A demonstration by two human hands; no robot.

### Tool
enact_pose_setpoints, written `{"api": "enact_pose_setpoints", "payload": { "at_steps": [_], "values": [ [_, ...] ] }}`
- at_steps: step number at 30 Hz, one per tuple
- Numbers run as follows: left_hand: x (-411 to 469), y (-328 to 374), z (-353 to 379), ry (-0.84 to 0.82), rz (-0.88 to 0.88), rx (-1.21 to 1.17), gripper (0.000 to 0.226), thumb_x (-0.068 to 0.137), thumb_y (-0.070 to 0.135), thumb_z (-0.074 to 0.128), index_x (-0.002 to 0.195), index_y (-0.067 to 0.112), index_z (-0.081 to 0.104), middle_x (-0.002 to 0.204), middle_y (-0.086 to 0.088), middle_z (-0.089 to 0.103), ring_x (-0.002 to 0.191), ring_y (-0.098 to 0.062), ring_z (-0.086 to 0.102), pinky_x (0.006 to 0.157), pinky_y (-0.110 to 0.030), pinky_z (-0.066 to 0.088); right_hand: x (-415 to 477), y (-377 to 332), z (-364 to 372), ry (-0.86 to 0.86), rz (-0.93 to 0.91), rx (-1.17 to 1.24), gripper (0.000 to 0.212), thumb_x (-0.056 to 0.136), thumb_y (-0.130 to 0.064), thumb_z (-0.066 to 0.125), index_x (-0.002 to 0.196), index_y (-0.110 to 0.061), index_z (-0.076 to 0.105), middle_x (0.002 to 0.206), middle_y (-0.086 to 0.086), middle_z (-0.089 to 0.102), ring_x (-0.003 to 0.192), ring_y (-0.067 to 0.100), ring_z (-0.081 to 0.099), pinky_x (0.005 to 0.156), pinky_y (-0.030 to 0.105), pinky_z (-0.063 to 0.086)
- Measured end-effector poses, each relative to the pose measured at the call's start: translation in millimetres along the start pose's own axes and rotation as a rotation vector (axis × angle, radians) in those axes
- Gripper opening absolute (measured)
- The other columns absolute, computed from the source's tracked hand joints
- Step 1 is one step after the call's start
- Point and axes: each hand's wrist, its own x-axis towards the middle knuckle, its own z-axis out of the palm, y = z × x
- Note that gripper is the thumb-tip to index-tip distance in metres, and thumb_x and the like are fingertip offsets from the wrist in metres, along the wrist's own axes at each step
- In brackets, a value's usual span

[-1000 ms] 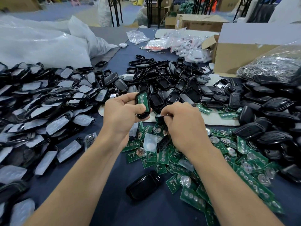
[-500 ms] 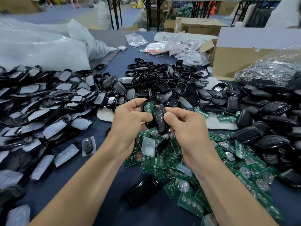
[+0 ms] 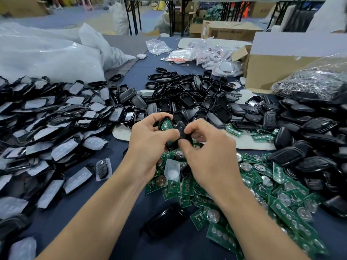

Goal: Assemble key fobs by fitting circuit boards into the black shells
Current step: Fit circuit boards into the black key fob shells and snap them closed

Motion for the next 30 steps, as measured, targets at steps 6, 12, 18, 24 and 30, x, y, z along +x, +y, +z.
{"api": "enact_pose_setpoints", "payload": {
  "at_steps": [6,12,18,24,30],
  "values": [
    [-1.3,1.2,-1.3,-0.07,0.022,0.057,0.034,0.082,-0.012,0.073,0.094,0.02,0.074,0.063,0.005,0.066,0.056,-0.01,0.057,0.05,-0.017,0.046,0.7,4.9,-0.4,-0.054,0.108,0.162,0.036,0.074,-0.009,0.082,0.092,-0.034,0.065,0.081,-0.025,0.067,0.086,-0.006,0.064,0.066,0.011,0.051],
    [-0.8,2.3,-5.2,-0.193,-0.081,-0.103,0.028,0.097,-0.006,0.053,0.098,0.012,0.074,0.098,-0.011,0.08,0.089,-0.023,0.077,0.076,-0.036,0.064,10.1,12.6,-5.9,-0.149,0.302,0.61,0.049,0.078,0.008,0.078,0.106,-0.029,0.066,0.093,-0.014,0.08,0.092,0.003,0.075,0.073,0.017,0.057],
    [3.7,-2.3,-6.2,-0.048,-0.048,-0.09,0.027,0.096,-0.008,0.052,0.103,0.004,0.075,0.1,-0.013,0.08,0.095,-0.026,0.078,0.07,-0.03,0.063,17.4,19.6,-7.7,-0.164,0.441,1.092,0.045,0.081,0.02,0.068,0.114,-0.011,0.072,0.098,0.007,0.079,0.091,0.021,0.075,0.082,0.03,0.062],
    [-0.6,-3.5,0.4,-0.134,-0.017,-0.015,0.039,0.088,-0.004,0.052,0.1,0.019,0.081,0.103,-0.008,0.08,0.1,-0.021,0.076,0.081,-0.034,0.064,11.2,13.9,-5.1,-0.191,0.232,0.795,0.056,0.079,0.015,0.072,0.096,-0.037,0.08,0.1,-0.006,0.081,0.099,0.012,0.075,0.083,0.023,0.059],
    [-6.1,-3.4,5.3,-0.225,-0.101,-0.057,0.056,0.092,-0.011,0.04,0.126,0.019,0.071,0.114,-0.011,0.078,0.115,-0.028,0.072,0.102,-0.044,0.057,2.6,6.4,-1.1,-0.09,0.134,0.355,0.053,0.077,0.0,0.077,0.114,-0.037,0.078,0.099,-0.023,0.077,0.095,-0.011,0.069,0.083,0.007,0.052]
  ]
}}
